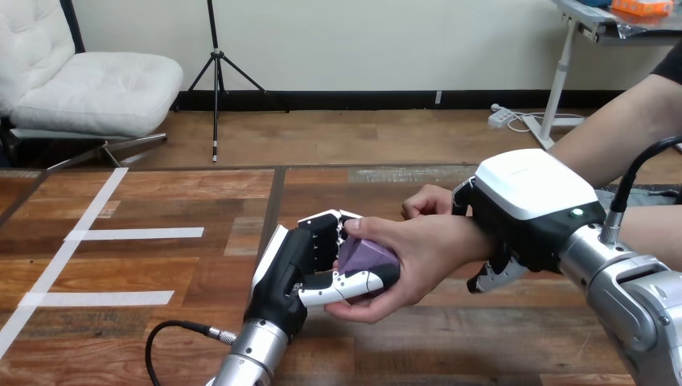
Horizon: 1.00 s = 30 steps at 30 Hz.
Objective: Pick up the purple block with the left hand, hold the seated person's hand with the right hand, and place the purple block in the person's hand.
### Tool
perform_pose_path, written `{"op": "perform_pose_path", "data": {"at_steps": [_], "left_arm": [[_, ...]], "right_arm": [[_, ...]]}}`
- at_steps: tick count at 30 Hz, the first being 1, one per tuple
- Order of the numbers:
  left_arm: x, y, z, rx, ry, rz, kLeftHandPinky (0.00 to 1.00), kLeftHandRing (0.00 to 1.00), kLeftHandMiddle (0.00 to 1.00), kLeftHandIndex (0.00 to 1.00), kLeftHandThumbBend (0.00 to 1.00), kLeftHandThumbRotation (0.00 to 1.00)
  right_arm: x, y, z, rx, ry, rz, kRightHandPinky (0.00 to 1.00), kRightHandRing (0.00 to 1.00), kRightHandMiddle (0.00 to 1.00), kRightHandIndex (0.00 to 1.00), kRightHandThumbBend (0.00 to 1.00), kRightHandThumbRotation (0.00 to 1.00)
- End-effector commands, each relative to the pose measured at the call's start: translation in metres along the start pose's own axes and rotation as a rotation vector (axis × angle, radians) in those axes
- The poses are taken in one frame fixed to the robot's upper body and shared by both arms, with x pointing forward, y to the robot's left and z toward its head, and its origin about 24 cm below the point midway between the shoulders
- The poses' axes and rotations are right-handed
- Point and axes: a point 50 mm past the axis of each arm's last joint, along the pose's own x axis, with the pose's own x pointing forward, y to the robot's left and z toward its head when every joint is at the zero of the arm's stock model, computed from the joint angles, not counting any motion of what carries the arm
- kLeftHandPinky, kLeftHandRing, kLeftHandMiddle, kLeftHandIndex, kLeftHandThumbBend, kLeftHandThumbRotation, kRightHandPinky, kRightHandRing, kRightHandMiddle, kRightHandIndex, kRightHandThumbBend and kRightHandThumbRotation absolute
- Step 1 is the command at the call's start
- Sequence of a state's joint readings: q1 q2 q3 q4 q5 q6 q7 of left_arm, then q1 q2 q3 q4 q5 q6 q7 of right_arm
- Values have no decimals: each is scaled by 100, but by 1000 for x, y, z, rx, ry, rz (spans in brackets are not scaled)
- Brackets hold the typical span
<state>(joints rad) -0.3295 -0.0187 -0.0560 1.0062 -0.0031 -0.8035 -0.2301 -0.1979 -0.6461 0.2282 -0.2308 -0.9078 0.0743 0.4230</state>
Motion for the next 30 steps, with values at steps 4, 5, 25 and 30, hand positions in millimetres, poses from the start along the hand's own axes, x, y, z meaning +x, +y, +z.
{"op": "perform_pose_path", "data": {"at_steps": [4,5,25,30], "left_arm": [[16,-9,18,-2,-89,-44,36,41,48,50,86,19],[16,-9,18,0,-90,-47,36,41,48,50,87,19],[16,-9,19,2,-86,-71,36,41,48,50,87,20],[16,-9,19,26,-84,-90,37,42,49,51,86,21]], "right_arm": [[6,-20,2,-23,-5,-84,32,40,48,54,80,0],[6,-20,2,-21,-5,-83,32,40,48,54,80,0],[7,-17,1,-41,-18,-93,35,44,51,59,81,0],[7,-16,1,-49,-21,-98,38,48,54,60,81,0]]}}
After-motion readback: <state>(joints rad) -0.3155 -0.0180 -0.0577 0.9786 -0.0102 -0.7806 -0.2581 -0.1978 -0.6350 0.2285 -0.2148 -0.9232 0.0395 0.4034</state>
